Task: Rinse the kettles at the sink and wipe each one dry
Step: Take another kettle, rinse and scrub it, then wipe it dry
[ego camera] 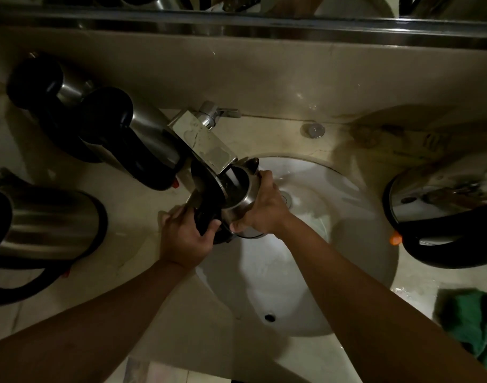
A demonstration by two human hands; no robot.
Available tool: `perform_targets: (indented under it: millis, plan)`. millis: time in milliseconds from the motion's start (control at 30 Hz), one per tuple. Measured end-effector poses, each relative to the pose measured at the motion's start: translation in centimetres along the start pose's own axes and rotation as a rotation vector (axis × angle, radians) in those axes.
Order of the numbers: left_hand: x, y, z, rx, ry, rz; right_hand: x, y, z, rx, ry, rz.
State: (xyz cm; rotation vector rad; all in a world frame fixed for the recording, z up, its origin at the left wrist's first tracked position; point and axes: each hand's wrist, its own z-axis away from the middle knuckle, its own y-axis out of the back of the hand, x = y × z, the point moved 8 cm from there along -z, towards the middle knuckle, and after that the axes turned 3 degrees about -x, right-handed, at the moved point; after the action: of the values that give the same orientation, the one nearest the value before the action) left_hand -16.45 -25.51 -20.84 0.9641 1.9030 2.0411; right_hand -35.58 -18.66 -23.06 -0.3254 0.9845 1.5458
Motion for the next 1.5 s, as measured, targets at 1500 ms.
perform_targets:
  millis: [1500]
  plan:
    - [-1.8, -2.0, 0.1, -0.109, 0.005, -0.081, -18.7, 8.4, 1.6, 0.039, 0.287, 0.061]
